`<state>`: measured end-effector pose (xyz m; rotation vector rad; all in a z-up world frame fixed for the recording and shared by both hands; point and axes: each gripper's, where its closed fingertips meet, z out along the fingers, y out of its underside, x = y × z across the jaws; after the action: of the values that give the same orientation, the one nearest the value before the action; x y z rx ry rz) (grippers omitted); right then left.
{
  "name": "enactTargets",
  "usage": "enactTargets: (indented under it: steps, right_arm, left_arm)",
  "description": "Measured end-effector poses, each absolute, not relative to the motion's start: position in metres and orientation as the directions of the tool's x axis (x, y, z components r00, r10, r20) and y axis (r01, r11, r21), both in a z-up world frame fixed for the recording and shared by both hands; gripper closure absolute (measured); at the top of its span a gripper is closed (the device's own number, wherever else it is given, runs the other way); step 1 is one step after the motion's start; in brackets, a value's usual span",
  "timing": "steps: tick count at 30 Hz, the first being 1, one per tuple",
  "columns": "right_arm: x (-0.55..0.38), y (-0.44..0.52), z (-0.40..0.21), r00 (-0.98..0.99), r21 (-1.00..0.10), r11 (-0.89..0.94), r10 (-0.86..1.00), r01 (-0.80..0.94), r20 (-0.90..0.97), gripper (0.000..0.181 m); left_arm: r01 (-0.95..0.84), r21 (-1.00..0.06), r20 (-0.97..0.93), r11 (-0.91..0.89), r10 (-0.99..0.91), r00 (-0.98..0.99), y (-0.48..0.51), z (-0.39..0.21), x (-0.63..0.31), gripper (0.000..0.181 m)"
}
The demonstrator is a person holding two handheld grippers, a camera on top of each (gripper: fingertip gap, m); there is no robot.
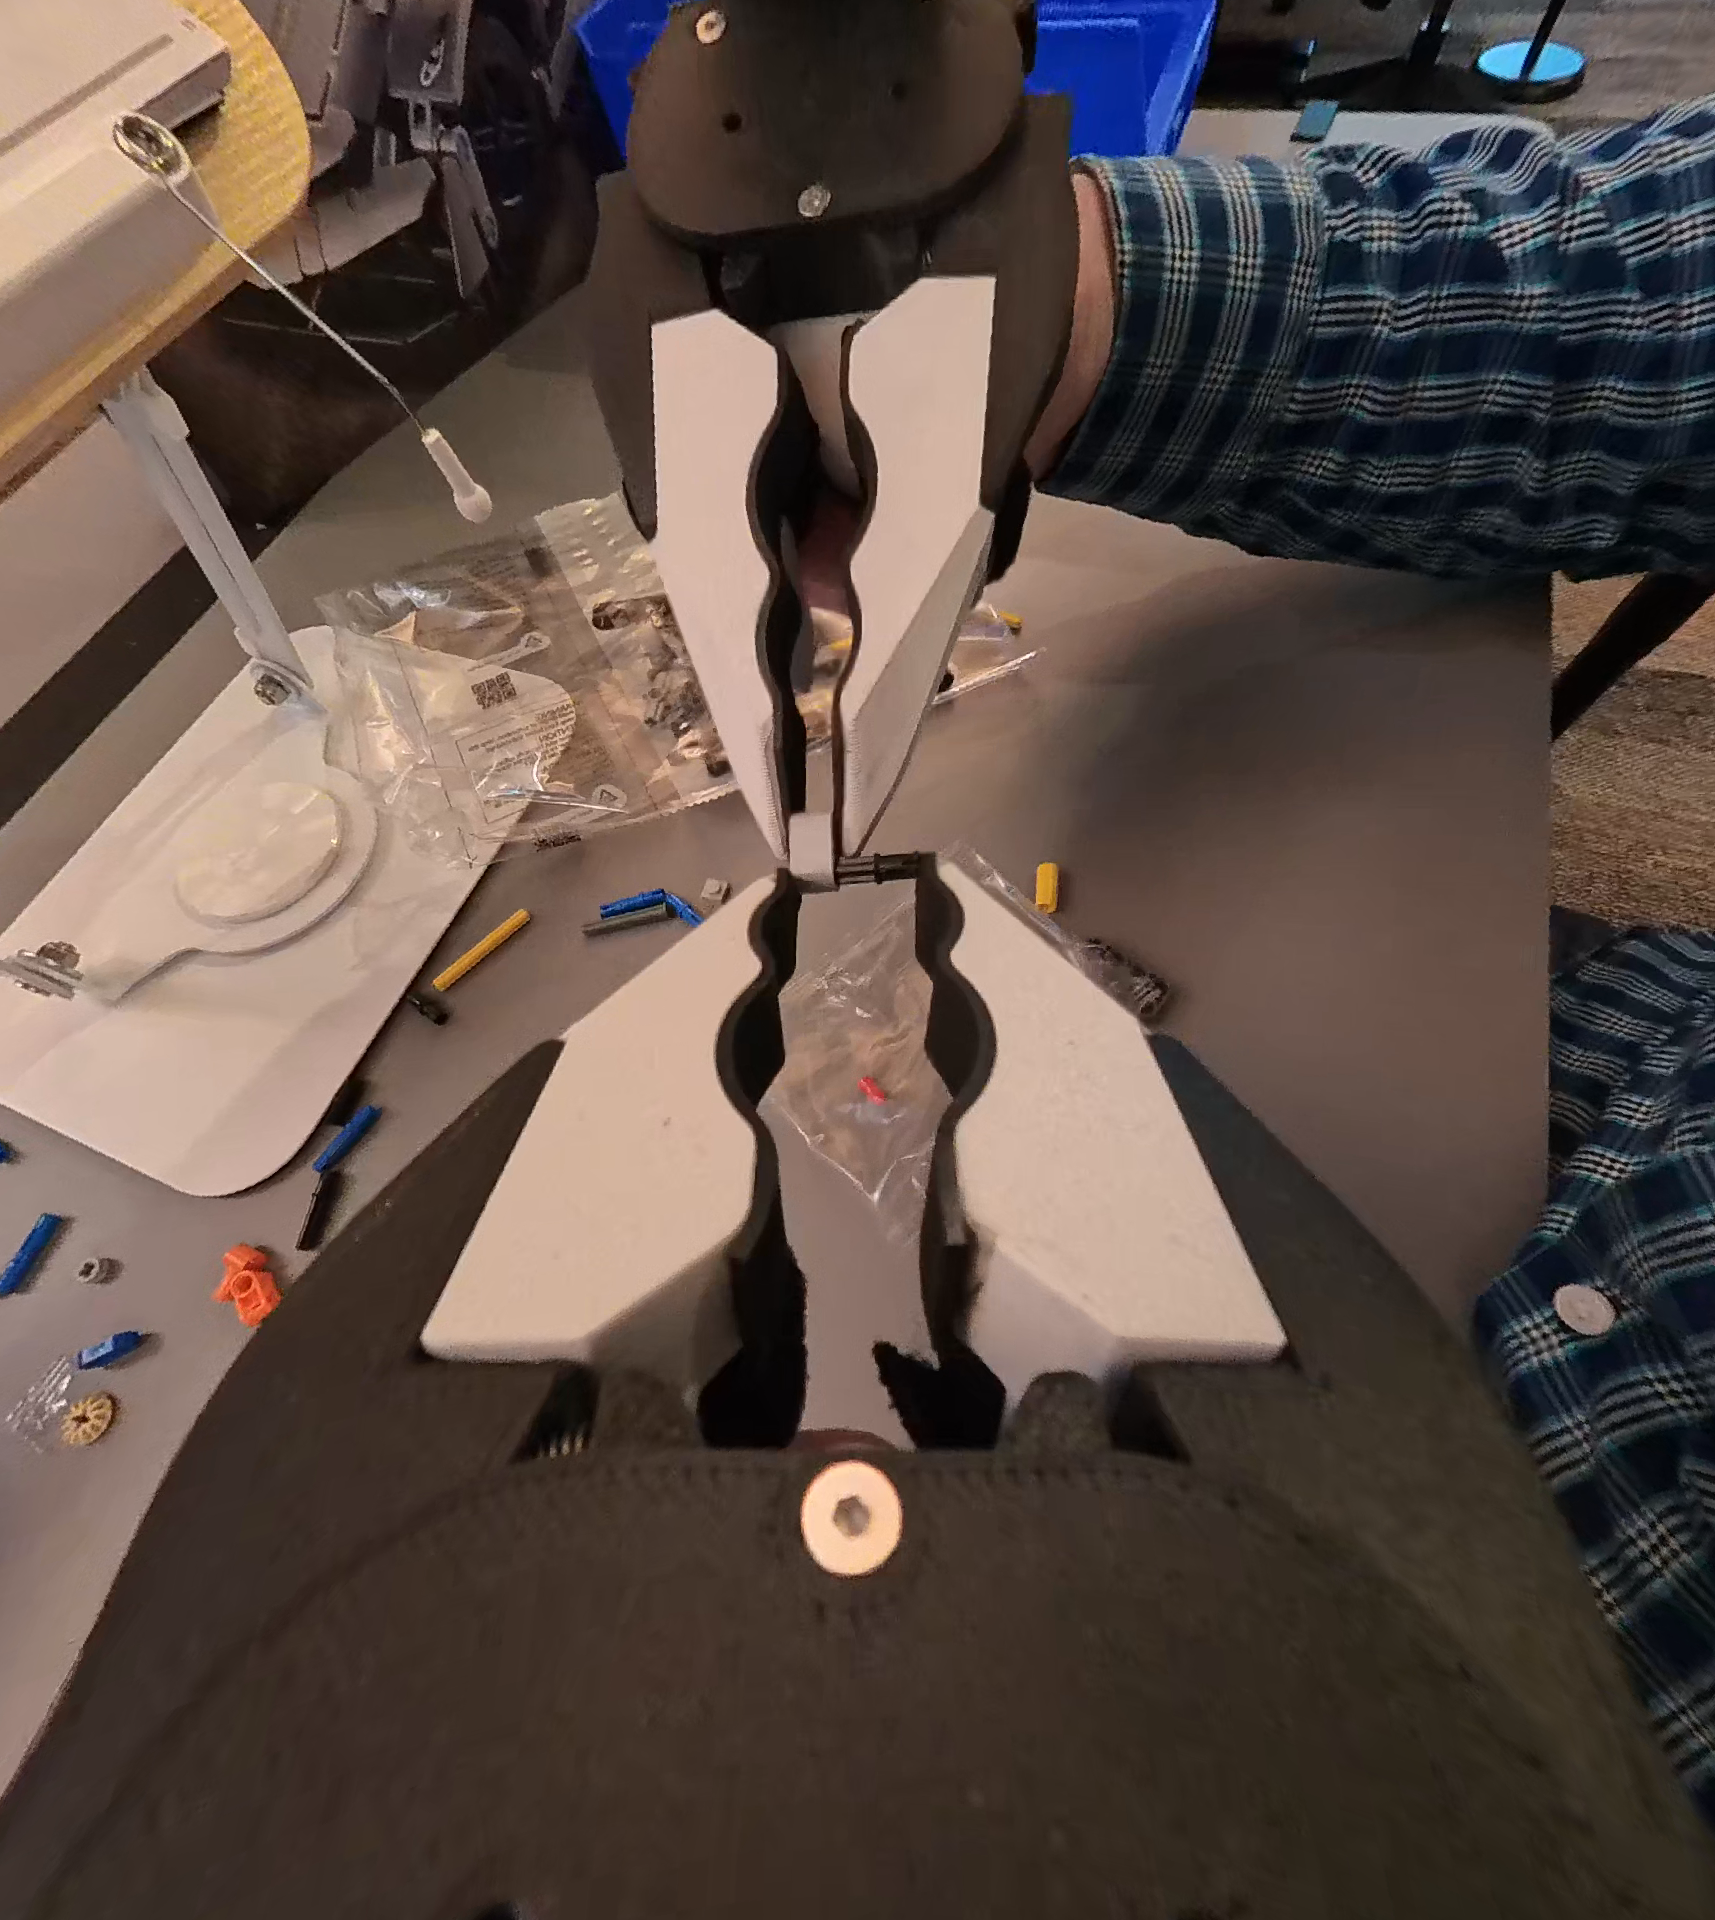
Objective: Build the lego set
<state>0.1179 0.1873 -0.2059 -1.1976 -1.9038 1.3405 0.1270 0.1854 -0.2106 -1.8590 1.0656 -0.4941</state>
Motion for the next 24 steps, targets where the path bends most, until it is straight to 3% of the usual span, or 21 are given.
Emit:
enactTargets:
  steps: [14, 24]
  right_arm:
    - [0.121, 0.187, -0.219, -0.462, -0.923, 0.060, 0.877, 0.380, -0.133, 0.176]
    - [0.121, 0.183, -0.231, -0.446, -0.893, 0.140, 0.892, 0.428, -0.074, 0.176]
  left_arm:
    - [-0.406, -0.870, 0.028, -0.279, -0.851, 0.525, 0.184, -0.223, 0.131, 0.160]
    - [-0.515, -0.813, -0.016, -0.273, -0.872, 0.489, 0.181, -0.238, 0.134, 0.159]
